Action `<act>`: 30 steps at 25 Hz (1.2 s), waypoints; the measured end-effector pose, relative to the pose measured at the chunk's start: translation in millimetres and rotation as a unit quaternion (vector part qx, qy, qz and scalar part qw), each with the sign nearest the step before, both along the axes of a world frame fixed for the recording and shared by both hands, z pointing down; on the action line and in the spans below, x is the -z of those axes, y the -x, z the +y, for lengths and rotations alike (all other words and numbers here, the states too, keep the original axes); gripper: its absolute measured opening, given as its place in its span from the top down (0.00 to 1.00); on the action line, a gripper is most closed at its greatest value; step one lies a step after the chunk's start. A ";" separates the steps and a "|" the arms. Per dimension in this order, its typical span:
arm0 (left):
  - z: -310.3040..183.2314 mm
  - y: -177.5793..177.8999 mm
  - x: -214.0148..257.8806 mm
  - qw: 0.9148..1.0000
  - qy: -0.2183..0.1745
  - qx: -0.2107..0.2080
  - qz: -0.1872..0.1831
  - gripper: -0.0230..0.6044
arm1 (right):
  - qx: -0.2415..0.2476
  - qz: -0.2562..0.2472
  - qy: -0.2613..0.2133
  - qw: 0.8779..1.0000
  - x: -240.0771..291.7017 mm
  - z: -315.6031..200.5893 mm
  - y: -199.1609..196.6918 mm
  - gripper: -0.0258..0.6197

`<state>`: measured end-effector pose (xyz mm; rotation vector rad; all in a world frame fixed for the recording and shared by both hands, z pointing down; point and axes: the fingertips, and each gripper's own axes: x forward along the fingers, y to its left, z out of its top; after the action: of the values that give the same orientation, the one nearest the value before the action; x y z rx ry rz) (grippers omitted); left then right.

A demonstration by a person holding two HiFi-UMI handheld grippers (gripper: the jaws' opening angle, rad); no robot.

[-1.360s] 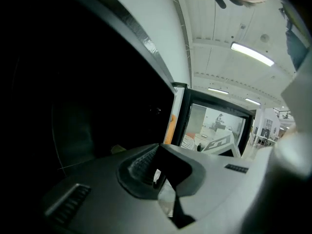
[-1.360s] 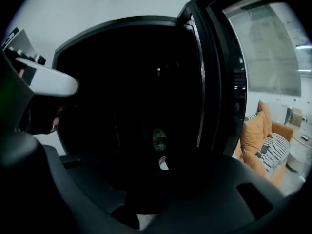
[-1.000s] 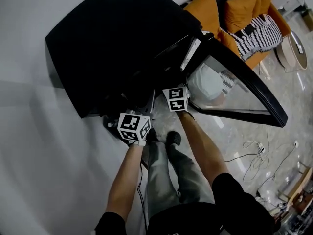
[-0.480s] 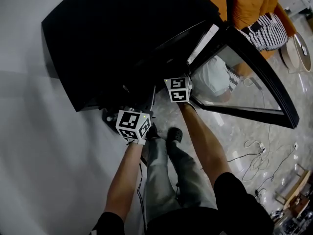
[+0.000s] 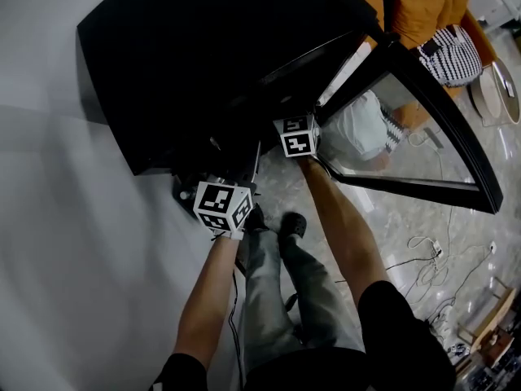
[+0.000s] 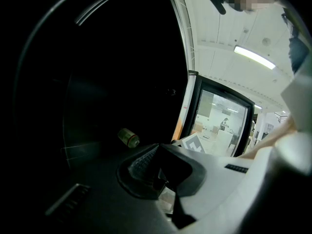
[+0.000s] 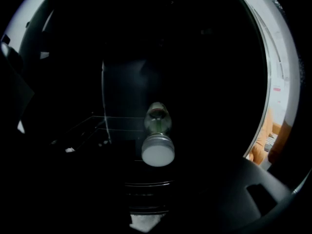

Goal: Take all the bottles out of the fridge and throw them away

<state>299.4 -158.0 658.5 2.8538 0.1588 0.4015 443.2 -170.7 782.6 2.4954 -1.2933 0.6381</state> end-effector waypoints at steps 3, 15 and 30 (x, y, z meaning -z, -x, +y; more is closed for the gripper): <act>-0.7 3.0 -1.0 1.000 0.000 0.003 -0.001 0.95 | -0.008 0.021 0.013 1.000 0.7 4.2 -1.2 0.64; 24.4 24.8 31.1 1.000 0.007 0.025 -0.012 0.95 | 0.025 0.009 -0.022 0.999 70.7 71.9 68.5 0.65; 70.4 92.3 141.6 0.998 -0.007 0.060 -0.010 0.95 | 0.070 -0.018 -0.021 0.997 213.2 156.6 142.9 0.66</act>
<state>207.2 -87.6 516.9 2.8532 -0.0202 0.4077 300.3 -14.2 569.4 2.4089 -1.4933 0.6307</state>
